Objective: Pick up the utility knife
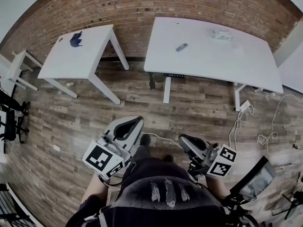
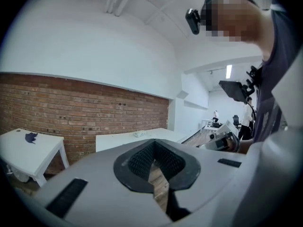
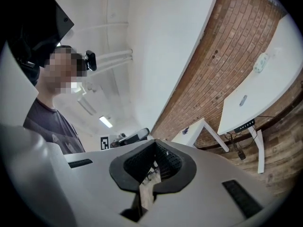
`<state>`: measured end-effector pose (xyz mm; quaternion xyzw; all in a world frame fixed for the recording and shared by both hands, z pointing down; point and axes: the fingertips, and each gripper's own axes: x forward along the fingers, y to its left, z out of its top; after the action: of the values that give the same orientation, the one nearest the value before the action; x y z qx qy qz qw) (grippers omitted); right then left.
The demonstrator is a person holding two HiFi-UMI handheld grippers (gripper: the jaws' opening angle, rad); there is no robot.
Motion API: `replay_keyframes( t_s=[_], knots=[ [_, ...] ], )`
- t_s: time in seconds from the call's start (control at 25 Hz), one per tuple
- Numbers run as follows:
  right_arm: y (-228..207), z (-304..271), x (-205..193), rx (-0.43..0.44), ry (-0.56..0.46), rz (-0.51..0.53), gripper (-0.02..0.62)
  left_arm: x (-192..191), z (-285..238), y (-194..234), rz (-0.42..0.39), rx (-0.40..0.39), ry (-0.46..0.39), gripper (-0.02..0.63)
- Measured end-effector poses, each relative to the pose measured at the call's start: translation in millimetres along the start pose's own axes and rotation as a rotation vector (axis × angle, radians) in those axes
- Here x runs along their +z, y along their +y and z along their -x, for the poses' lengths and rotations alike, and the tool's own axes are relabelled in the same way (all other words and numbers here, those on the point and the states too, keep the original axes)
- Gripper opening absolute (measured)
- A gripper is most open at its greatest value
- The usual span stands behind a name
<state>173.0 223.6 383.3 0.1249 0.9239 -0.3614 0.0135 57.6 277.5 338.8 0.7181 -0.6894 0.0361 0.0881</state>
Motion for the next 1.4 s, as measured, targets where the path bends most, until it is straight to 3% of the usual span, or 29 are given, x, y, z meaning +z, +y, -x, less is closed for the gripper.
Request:
replay_keyframes(
  t_s=[0.2,0.4,0.6,0.8,0.92,1.12,1.4],
  knots=[
    [-38.1,-16.6,18.3,-0.187,-0.048,0.009,-0.002,-1.2,-10.0,54.0,0.052,-0.03,-0.026,-0.003],
    [-45.7,-69.9,31.0,-0.256,-0.01,0.023,-0.001,-1.3,-21.0,110.0,0.151,-0.103,-0.087,-0.003],
    [-48.4,-128.8,29.8,-0.305,0.011,0.027,-0.001,-4.0,-27.1,159.6,0.189,-0.16,-0.102,-0.003],
    [-64.8,-149.4,47.7,-0.442,0.01,0.114,-0.002,-0.3,-36.1,197.1,0.198,-0.204,-0.124,-0.002],
    [-67.2,-160.3,57.9,-0.476,0.044,0.23,-0.002,-0.9,-38.8,211.1,0.198,-0.22,-0.123,-0.003],
    [-84.9,-183.8,71.2,-0.517,0.187,0.451,-0.002,1.2,-47.5,233.2,0.168,-0.226,-0.108,-0.002],
    [-111.0,-197.8,99.7,-0.482,0.166,0.429,-0.001,2.2,-57.3,249.6,0.169,-0.19,-0.096,-0.003]
  ],
)
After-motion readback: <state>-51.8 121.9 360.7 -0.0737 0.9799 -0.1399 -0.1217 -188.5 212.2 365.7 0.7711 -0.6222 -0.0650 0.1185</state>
